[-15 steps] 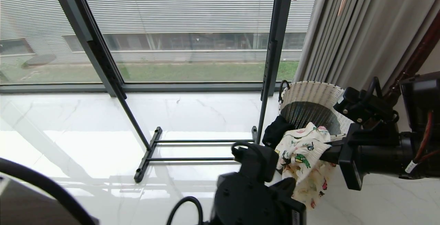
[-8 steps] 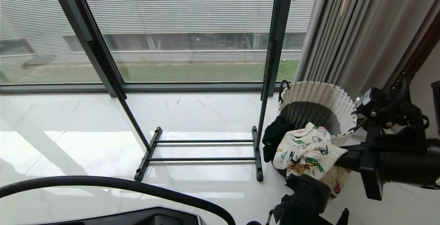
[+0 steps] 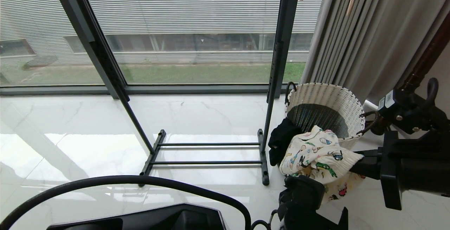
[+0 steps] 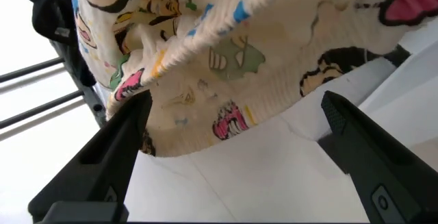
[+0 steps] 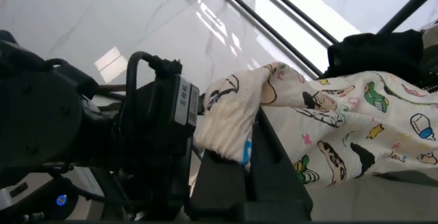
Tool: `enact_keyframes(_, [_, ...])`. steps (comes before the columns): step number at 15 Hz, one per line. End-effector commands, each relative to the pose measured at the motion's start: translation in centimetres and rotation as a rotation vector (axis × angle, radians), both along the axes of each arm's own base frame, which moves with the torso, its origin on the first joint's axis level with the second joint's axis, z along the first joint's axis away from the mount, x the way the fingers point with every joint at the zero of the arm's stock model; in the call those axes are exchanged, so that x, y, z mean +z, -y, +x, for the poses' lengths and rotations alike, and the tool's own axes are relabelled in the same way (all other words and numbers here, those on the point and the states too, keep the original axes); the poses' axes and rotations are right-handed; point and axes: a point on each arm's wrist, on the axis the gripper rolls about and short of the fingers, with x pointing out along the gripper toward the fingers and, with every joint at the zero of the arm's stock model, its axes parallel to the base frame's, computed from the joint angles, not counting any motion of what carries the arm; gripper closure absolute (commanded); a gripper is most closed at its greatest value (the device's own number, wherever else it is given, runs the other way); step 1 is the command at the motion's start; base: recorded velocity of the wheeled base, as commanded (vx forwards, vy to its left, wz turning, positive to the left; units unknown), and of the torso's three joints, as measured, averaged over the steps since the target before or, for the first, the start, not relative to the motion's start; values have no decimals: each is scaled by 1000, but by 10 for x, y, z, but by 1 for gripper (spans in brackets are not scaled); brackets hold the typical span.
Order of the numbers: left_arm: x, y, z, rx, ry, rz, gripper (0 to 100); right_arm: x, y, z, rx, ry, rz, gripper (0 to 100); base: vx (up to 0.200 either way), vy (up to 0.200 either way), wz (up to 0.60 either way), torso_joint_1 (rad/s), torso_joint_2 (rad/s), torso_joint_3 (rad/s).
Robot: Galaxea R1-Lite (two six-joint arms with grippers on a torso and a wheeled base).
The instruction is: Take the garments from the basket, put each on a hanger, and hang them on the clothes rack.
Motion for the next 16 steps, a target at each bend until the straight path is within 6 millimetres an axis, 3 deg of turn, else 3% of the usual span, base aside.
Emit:
enact_keyframes(1, [8,-2,-10,-1,8,-5,0,-3,0,5,-15,-12,-8,100,0,0,0,0,0,0])
enact_keyframes(5, [16,-26,-24,9,14,-11,0,-7,1,17,-54,-12,-8,100,0,0,0,0,0,0])
enact_keyframes(8, [21,-42,-23,30,16,-24,0,-8,0,18,-52,-13,-7,100,0,0,0,0,0,0])
enact_keyframes(11, [7,-39,15,173,22,-44,0,-4,1,14,-25,-2,11,100,0,0,0,0,0,0])
enact_keyframes(13, [-3,-28,26,181,19,-38,0,-2,2,12,-23,6,16,100,0,0,0,0,0,0])
enact_keyframes(16, [-45,-26,34,203,-18,54,0,-1,3,11,-23,11,19,100,0,0,0,0,0,0])
